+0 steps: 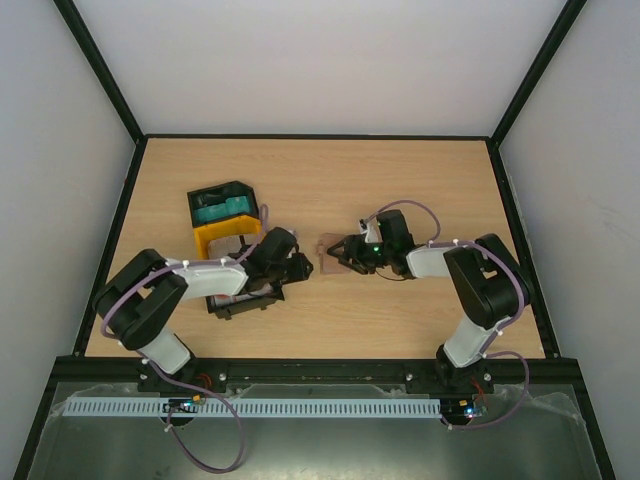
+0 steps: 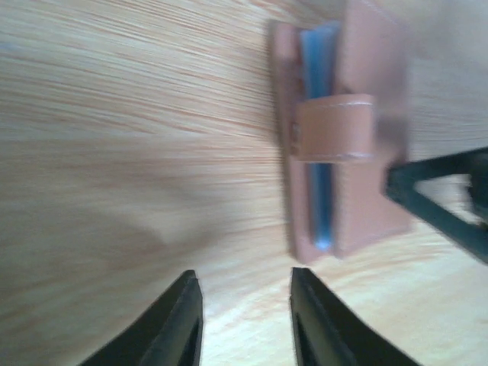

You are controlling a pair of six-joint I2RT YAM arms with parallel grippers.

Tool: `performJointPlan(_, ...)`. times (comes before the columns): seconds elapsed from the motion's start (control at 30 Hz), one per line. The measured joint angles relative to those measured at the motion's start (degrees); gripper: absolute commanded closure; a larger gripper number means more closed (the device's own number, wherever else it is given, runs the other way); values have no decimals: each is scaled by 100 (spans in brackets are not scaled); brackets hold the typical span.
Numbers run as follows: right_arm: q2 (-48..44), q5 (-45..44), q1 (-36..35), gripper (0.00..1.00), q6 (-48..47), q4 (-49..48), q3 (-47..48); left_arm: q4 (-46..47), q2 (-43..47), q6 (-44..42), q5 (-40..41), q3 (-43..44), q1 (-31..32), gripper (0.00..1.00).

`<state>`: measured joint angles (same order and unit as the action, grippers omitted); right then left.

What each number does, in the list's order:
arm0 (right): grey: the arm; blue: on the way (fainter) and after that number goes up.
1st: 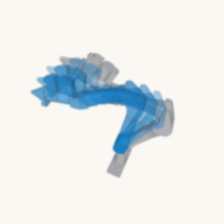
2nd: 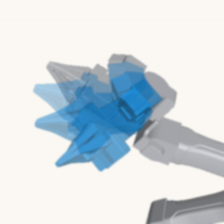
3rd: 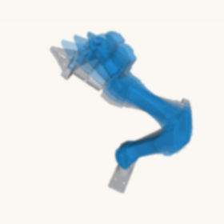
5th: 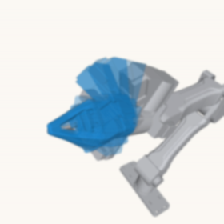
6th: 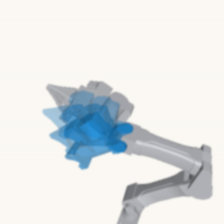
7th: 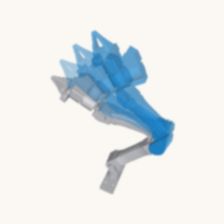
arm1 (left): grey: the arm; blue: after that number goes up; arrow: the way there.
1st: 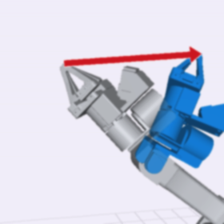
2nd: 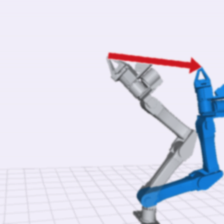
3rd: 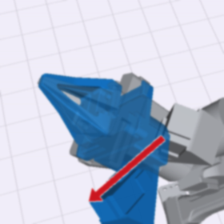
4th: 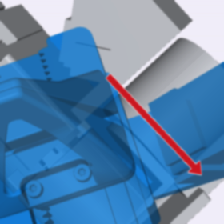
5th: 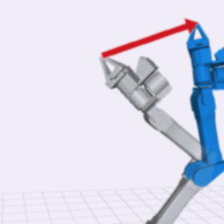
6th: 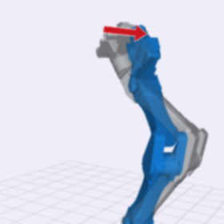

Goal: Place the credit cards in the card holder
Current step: Close the card holder at the center of the board, then turn over the card holder at the center of the board.

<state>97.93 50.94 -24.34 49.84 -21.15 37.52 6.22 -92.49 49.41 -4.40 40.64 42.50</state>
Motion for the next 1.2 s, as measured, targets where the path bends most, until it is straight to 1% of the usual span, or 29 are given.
performJointPlan(0.07, -39, -157, 0, 55, -7, 96, 7, 348, 101, -37, -321, -142, 0, 56)
performJointPlan(0.13, -46, -247, 0, 61, 15, 157, 15, 640, 94, -66, -610, -177, 0, 55)
performJointPlan(0.2, -44, -319, 0, 65, 57, 186, 15, 874, 7, -96, -824, -133, 0, 56)
performJointPlan(0.27, -44, -358, 0, 68, 87, 208, 17, 1040, -181, -101, -946, -33, 0, 57)
performJointPlan(0.43, -44, -424, 0, 69, 186, 229, 20, 1303, -750, -46, -1021, 142, -2, 62)
performJointPlan(0.5, -44, -431, 0, 69, 201, 247, 26, 1362, -863, -28, -1040, 177, -11, 64)
performJointPlan(0.7, -76, -538, 0, 58, 35, 597, 262, 1231, -1058, -52, -1049, 407, -116, 72)
performJointPlan(0.83, -385, -1051, 7, 53, -328, 1010, 450, 1152, -1062, -109, -1049, 411, -186, 75)
performJointPlan(0.97, -531, -1622, 37, 52, -627, 1287, 584, 1080, -1075, -166, -1051, 442, -210, 78)
performJointPlan(1.03, -479, -1757, 42, 52, -717, 1370, 595, 1071, -1088, -188, -1060, 450, -223, 80)
performJointPlan(1.2, -52, -1659, 57, 52, -785, 1432, 592, 1062, -1156, -210, -1064, 516, -240, 81)
